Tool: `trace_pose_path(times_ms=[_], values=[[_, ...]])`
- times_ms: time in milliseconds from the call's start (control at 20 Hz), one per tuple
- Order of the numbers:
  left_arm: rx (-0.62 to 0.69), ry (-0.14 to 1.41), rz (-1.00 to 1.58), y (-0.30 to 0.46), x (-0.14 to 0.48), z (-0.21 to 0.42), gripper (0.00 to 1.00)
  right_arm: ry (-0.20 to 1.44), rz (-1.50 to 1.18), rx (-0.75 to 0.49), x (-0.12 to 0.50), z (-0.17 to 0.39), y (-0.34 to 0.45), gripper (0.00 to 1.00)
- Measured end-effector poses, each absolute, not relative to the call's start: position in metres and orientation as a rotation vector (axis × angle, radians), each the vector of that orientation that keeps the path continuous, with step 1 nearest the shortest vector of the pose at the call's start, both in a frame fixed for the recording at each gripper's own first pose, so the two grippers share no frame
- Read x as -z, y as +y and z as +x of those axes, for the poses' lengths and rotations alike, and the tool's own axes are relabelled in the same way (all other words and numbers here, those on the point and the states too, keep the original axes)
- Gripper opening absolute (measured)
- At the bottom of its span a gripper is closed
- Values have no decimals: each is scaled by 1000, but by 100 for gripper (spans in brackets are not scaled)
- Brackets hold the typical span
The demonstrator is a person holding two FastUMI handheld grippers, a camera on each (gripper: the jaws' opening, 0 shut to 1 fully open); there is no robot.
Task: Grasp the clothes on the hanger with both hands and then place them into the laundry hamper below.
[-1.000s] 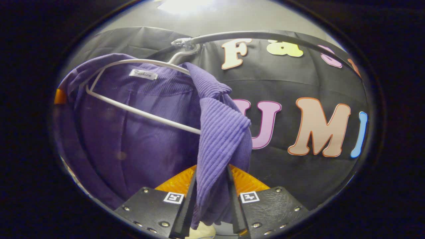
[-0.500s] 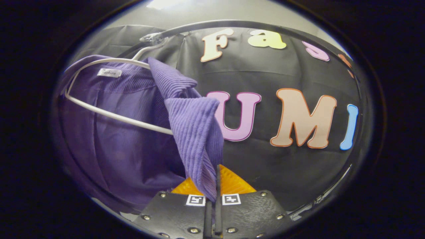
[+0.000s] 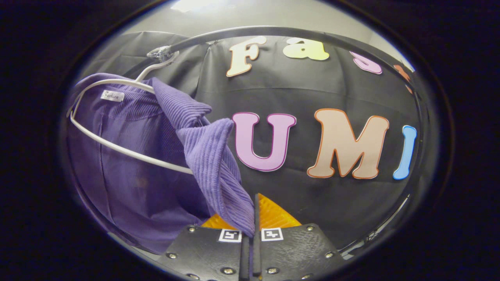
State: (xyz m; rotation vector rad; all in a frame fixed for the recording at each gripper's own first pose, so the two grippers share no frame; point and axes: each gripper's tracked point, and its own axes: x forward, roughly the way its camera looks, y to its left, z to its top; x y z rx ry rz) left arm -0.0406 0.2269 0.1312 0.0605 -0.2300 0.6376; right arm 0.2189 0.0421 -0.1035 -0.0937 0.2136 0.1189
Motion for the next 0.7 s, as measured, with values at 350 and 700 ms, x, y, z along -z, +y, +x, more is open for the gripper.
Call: trace_pose_path(times_ms=[350,700], values=[[-647,-249,85,245,-137,-27,0,196,-88,-82,95,229,31,6],[-655,-257,96,258,-133,-14,0,148,-90,-43,76,251,16,2]])
